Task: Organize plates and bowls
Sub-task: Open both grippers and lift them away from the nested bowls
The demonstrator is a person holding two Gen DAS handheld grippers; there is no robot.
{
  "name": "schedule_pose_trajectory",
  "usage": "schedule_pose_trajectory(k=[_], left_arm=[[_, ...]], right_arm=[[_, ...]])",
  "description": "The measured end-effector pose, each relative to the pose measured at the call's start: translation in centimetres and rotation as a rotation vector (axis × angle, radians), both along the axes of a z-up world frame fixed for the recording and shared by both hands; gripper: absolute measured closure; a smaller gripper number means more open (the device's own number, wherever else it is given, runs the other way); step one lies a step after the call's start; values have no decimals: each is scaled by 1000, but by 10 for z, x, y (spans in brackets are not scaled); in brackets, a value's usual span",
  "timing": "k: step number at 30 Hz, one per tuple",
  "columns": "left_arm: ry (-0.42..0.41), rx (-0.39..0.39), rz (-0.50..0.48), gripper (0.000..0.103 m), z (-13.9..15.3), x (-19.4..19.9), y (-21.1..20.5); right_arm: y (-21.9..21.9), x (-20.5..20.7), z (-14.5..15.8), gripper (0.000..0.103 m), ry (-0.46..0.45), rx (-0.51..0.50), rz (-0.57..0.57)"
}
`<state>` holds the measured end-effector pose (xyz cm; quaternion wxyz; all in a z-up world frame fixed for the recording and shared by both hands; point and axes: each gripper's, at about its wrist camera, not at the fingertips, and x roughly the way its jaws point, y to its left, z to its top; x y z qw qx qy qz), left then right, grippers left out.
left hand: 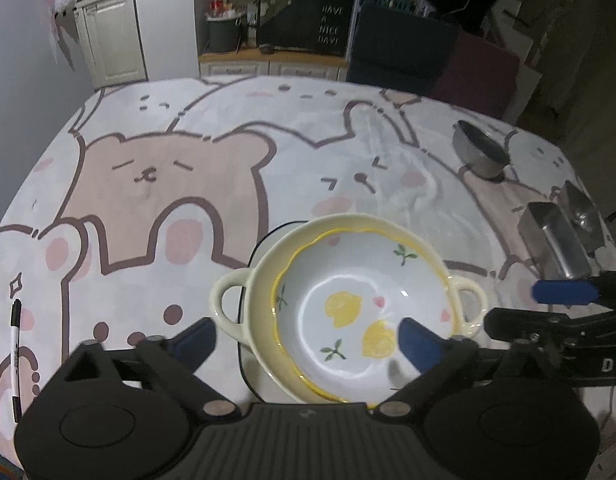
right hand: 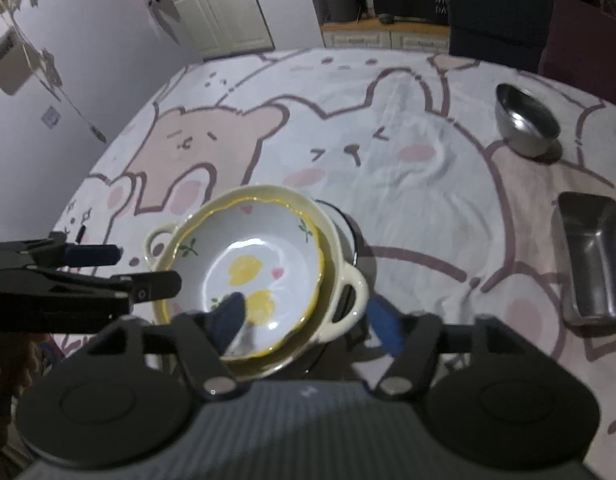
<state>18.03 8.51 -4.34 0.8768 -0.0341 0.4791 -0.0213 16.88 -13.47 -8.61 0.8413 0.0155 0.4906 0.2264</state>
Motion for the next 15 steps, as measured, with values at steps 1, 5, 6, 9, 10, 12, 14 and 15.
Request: schedule_pose_trajectory(k=[1,5,6,9,10,12,14,15], left_arm=[[-15,-2,-3,0,3,-3,-2],[-73,-4,-17,0,16,-11,-12],[-85,-7,-24,0,18,-12,-15],[-125,-9,-52,0,26,-15,-30],[-137,-10,-62,0,27,-15,-35],[-156,-13,-82,0,30,-14,-47],[-170,-22,-97,0,32,-12,-59],[-174,-30,-110,0,33,-9,-66]], right_arm=[[-4,-4,3,15,-15,-1,-9],[-21,-19,16,0,-82,-12,-38],[-25,-22,18,0,-94,-11,-43],[-42,-31,22,0,-123,-22,-76],[-48,-34,23,0,-138,-30,-88],[-60,-41,27,0,-166,-40,-112],[-77,-45,30,0,-187,-33,-142],[-86,-48,31,0,-194,-29,-161]])
